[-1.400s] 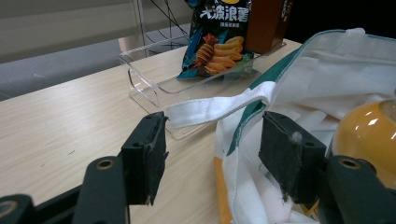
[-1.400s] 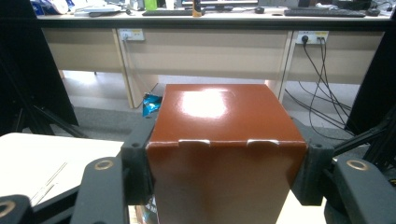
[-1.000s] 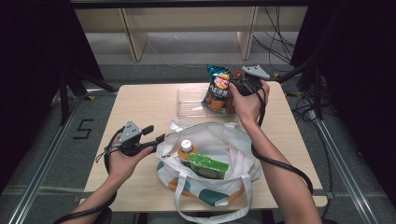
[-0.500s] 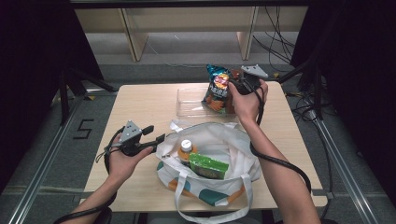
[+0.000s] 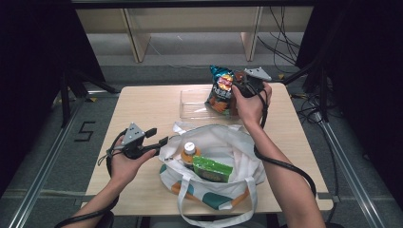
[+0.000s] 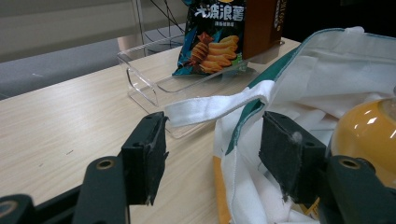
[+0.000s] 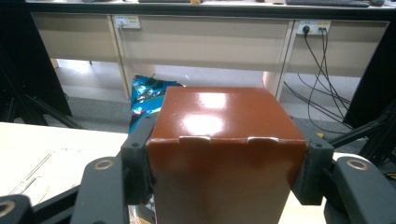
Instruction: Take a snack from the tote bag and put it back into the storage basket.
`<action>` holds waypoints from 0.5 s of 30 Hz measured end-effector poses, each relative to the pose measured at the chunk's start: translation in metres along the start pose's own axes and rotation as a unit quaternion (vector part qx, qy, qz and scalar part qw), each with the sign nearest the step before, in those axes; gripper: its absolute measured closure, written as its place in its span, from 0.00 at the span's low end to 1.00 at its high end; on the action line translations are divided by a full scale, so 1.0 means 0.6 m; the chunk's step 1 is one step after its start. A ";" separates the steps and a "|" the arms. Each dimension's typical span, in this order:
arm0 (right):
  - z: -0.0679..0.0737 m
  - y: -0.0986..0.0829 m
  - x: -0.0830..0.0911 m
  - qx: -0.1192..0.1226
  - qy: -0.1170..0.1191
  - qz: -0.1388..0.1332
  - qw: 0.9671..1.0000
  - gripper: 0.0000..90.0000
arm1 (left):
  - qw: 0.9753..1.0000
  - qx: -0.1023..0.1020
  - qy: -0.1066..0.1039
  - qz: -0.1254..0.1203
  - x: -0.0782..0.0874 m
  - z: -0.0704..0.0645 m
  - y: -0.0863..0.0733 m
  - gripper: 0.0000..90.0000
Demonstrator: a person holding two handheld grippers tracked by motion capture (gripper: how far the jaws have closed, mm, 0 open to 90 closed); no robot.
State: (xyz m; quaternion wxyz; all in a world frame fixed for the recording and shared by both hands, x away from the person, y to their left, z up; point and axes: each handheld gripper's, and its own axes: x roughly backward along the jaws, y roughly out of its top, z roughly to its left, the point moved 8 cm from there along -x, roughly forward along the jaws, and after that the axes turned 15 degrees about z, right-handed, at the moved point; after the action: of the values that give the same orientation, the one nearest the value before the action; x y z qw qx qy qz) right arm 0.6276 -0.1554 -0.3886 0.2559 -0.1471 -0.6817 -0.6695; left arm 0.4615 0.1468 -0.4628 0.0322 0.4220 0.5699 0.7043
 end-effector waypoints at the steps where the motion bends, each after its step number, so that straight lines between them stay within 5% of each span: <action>1: 0.000 0.000 0.000 -0.004 0.002 -0.002 1.000 0.43 | 1.000 0.001 -0.004 -0.004 -0.001 -0.001 0.001 0.45; 15: -0.001 -0.008 -0.012 -0.003 0.001 0.009 1.000 0.43 | 1.000 0.001 -0.001 0.000 -0.001 -0.001 0.000 0.45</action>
State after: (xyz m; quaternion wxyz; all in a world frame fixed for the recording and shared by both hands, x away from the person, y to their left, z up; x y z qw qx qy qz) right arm 0.6309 -0.1553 -0.3963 0.2625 -0.1534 -0.6782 -0.6691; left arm 0.4612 0.1459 -0.4628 0.0326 0.4227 0.5706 0.7033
